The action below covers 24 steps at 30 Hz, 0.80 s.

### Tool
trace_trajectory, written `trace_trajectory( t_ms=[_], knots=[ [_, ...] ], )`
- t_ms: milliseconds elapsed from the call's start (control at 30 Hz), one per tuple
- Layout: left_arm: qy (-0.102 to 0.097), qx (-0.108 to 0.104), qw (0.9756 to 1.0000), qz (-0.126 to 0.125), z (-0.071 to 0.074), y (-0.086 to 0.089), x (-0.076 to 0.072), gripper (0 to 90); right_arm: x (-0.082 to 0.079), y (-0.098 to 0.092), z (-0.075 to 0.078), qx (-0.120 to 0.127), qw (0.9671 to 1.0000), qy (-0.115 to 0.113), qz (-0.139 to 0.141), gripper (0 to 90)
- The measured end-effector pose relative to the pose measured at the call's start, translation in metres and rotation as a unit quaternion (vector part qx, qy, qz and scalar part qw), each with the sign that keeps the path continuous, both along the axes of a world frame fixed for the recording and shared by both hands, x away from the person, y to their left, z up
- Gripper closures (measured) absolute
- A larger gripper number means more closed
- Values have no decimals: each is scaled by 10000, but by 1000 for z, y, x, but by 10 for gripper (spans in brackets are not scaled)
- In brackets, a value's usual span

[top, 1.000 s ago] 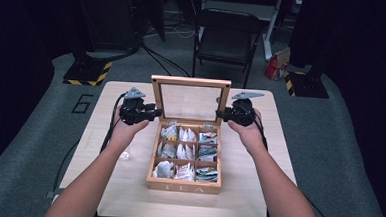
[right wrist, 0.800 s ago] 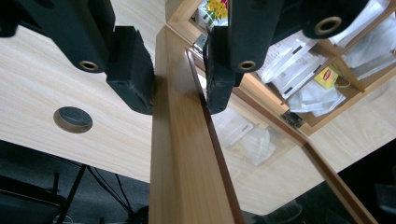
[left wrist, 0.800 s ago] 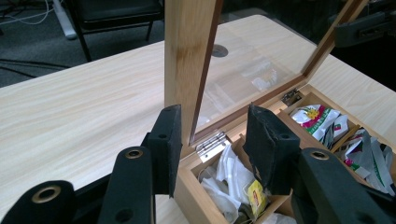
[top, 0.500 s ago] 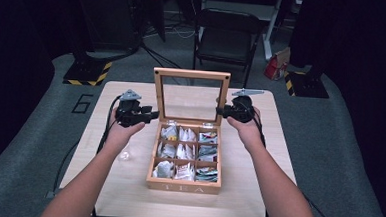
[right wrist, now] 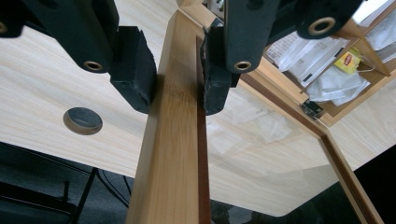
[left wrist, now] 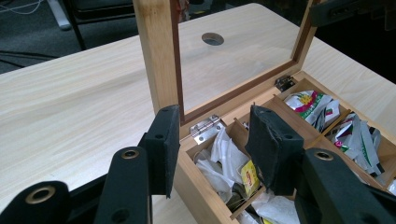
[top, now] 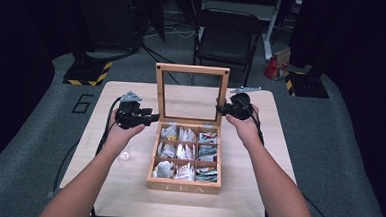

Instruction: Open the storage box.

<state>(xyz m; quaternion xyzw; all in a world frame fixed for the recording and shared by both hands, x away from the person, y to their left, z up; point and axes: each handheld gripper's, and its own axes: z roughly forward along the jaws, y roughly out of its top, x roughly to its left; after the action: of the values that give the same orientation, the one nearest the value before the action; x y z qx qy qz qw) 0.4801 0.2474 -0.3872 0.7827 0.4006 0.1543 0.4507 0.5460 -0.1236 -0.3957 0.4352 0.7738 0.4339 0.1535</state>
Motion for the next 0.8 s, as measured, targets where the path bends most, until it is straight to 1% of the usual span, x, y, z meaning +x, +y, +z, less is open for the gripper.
trace_trajectory(
  t_ms=[100, 167, 267, 367, 433, 500, 633, 733, 767, 800],
  knots=[
    [-48, 20, 10000, -9, -1, 0, 0, 537, 2, 0, -1, 29, 10000, 22, -26, 655],
    [-44, -13, 10000, -2, -2, -1, 0, 536, 4, 0, -2, 12, 10000, 13, -31, 654],
    [-18, 28, 10000, -18, -3, -1, -1, 534, 4, 2, -2, 9, 10000, 25, -78, 650],
    [2, 14, 10000, -11, -4, -1, -1, 533, 4, 2, -2, -50, 10000, -8, -71, 646],
    [8, 11, 10000, -11, -5, -1, -2, 534, 4, 3, -2, -23, 10000, 6, -86, 644],
    [18, 31, 10000, -30, -5, -2, -2, 532, 4, 3, -2, -53, 10000, -8, -79, 638],
    [31, 44, 10000, -33, -5, -1, -3, 531, 3, 4, -2, -58, 10000, 1, -72, 604],
    [-8, 43, 10000, -14, -4, 0, -4, 525, 2, 4, -2, -112, 9999, -21, -46, 577],
    [11, 49, 10000, -26, -3, 0, -4, 520, 1, 4, -2, -152, 9999, -33, -27, 568],
    [6, 31, 10000, -14, -3, 1, -4, 513, 0, 4, -1, -133, 9999, -35, -45, 559]
  ],
)
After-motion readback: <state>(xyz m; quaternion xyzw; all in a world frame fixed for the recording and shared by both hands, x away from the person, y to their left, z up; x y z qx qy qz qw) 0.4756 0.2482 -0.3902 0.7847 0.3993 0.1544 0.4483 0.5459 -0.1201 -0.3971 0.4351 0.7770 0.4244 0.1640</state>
